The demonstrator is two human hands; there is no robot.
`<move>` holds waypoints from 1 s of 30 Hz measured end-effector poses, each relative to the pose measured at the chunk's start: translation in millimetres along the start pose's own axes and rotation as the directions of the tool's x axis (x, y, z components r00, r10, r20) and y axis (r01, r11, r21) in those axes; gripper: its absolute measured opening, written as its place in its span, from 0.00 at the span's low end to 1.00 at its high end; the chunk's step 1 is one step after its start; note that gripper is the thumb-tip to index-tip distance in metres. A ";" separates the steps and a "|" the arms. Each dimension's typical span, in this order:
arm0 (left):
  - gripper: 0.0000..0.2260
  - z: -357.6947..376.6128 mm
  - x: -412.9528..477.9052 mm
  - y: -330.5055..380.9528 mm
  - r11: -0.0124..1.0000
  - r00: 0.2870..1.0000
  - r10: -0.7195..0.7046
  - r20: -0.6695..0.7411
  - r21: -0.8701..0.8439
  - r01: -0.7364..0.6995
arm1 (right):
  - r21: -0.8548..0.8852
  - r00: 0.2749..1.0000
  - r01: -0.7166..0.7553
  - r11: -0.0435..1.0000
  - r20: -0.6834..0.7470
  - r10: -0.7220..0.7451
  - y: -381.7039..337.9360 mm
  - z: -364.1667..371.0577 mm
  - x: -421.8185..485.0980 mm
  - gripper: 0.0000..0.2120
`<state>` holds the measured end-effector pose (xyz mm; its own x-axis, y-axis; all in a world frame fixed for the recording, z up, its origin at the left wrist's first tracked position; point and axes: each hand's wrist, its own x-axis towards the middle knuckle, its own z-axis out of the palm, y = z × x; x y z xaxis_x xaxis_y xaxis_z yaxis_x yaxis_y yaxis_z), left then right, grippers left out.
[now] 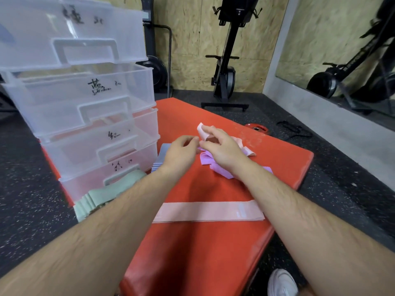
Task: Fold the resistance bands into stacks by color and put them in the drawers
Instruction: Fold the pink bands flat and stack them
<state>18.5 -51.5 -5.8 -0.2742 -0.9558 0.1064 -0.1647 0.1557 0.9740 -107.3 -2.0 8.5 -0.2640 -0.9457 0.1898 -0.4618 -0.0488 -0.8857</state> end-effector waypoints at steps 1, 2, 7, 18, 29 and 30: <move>0.12 -1.1 -4.3 5.6 0.994 0.999 -0.047 0.001 -0.098 0.047 | 0.011 0.999 -0.003 1.000 0.032 0.003 -5.2 2.3 -8.1 0.24; 0.14 -2.4 -8.2 9.8 0.980 0.996 -0.090 0.008 -0.178 0.090 | 0.020 0.998 -0.011 1.000 0.065 0.010 -6.8 4.0 -14.4 0.25; 0.15 -14.3 -26.1 11.4 0.950 0.987 -0.157 0.015 -0.271 0.156 | 0.082 0.980 -0.033 0.996 0.199 0.016 -11.2 4.0 -42.6 0.16; 0.08 -39.2 -35.0 4.0 0.990 0.995 -0.067 -0.079 0.115 0.076 | -0.127 0.998 0.043 0.991 0.043 -0.038 -10.7 10.0 -46.6 0.07; 0.08 -59.0 -29.1 -3.7 0.959 0.981 0.180 -0.068 0.233 -0.160 | -0.328 0.975 0.178 0.928 0.185 -0.122 6.9 30.0 -7.0 0.06; 0.08 -62.4 -28.0 -3.9 0.960 0.981 0.181 -0.073 0.229 -0.160 | -0.355 0.974 0.175 0.918 0.198 -0.109 8.4 30.2 -5.0 0.05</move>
<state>85.8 -40.9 -0.1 -0.2294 -0.9275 0.2953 -0.3316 0.3597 0.8722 -84.3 -7.4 -12.7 -0.0391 -0.9795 0.1975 -0.7710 -0.0962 -0.6295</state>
